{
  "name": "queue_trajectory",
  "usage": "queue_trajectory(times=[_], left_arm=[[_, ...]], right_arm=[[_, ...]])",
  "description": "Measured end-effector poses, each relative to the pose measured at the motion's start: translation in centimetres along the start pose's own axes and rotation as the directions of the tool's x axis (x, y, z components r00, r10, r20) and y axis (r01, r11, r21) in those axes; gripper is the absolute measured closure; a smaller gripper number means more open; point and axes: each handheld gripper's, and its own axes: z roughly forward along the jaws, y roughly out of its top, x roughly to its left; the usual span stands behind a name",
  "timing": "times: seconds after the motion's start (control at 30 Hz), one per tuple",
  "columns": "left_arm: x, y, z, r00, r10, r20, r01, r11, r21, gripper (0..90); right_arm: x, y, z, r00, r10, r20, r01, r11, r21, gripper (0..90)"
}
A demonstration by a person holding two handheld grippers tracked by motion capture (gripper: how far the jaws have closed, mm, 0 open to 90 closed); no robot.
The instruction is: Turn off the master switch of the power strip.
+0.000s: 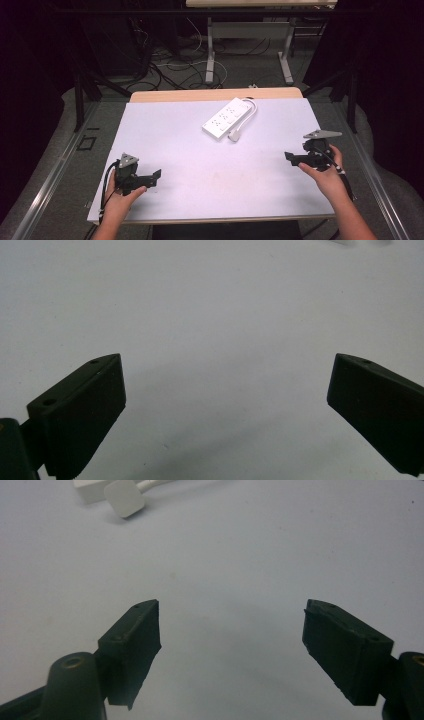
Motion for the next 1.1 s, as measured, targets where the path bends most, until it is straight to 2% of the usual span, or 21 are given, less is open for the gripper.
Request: queue_trajectory(times=[0.13,0.27,0.33,0.53,0.83,0.87,1.1], left_arm=[[0.1,-0.2,0.1,0.9999,0.015,-0.006,-0.015,0.9997,-0.017,2.3],[0.2,-0.2,-0.1,0.9998,0.021,-0.002,-0.021,0.9998,-0.002,2.3],[0.1,-0.2,-0.1,1.0,0.004,0.0,-0.004,0.9999,-0.014,2.2],[0.2,-0.3,-0.2,1.0,-0.003,0.005,0.003,0.9998,-0.021,2.1],[0.3,-0.4,-0.2,1.0,0.004,0.009,-0.004,0.9998,-0.021,0.5],[0.3,-0.4,-0.2,0.9998,0.015,0.011,-0.015,0.9998,-0.01,0.5],[0.2,-0.4,-0.2,0.9998,0.014,0.016,-0.014,0.9997,-0.019,0.5]], right_arm=[[0.3,1.4,0.0,0.9996,-0.025,-0.012,0.025,1.0,-0.003,24.4],[0.9,2.7,0.0,0.999,-0.043,-0.01,0.043,0.999,-0.008,26.2],[1.3,3.2,0.1,0.9985,-0.052,-0.016,0.052,0.999,-0.005,26.9],[2.0,4.9,0.5,0.9954,-0.093,-0.024,0.093,0.996,0.002,27.2],[2.2,7.0,1.3,0.9923,-0.116,-0.044,0.118,0.993,0.032,27.2],[2.1,7.2,1.5,0.992,-0.118,-0.045,0.12,0.992,0.035,27.2],[1.8,8.8,2.4,0.9935,-0.105,-0.046,0.107,0.993,0.057,27.8]])
